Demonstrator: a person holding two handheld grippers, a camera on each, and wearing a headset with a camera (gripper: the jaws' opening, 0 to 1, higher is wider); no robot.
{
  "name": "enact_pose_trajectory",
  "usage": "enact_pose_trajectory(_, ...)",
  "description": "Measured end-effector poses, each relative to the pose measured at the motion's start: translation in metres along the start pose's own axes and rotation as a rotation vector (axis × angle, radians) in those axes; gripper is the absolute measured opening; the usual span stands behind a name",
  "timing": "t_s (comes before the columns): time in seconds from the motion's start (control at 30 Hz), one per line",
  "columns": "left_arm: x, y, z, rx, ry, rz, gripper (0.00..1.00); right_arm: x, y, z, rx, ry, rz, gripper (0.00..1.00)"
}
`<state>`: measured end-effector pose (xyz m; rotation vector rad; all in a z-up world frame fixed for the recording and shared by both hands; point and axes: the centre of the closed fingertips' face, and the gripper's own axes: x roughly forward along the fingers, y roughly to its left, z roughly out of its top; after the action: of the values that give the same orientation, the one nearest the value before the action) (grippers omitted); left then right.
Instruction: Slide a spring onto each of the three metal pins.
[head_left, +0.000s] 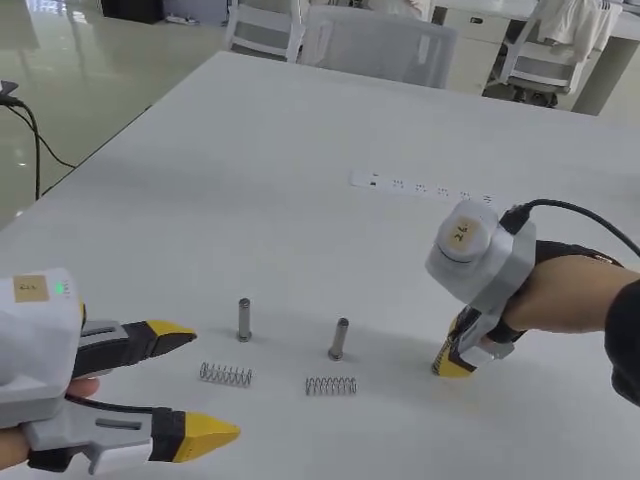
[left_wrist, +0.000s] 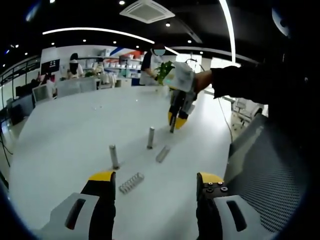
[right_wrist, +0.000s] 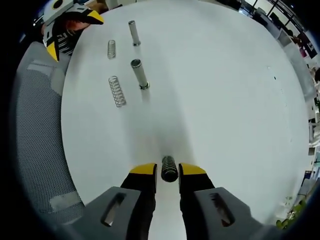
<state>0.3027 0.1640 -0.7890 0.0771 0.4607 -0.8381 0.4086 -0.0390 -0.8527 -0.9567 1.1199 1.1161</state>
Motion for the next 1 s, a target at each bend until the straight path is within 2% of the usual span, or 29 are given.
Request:
enact_pose_trajectory(0.57, 0.002, -0.005, 0.003, 0.014, 0.001, -0.013, 0.59, -0.019, 0.004, 0.012, -0.051, -0.044, -0.049, 0.21)
enact_pose_trajectory(0.8, 0.003, -0.007, 0.005, 0.020, 0.001, -0.017, 0.59, -0.032, 0.016, 0.035, -0.121, -0.080, -0.072, 0.21)
enact_pose_trajectory(1.0, 0.002, -0.008, 0.007, 0.026, 0.001, -0.018, 0.58, -0.030, 0.031, 0.055, -0.172, -0.105, -0.052, 0.20)
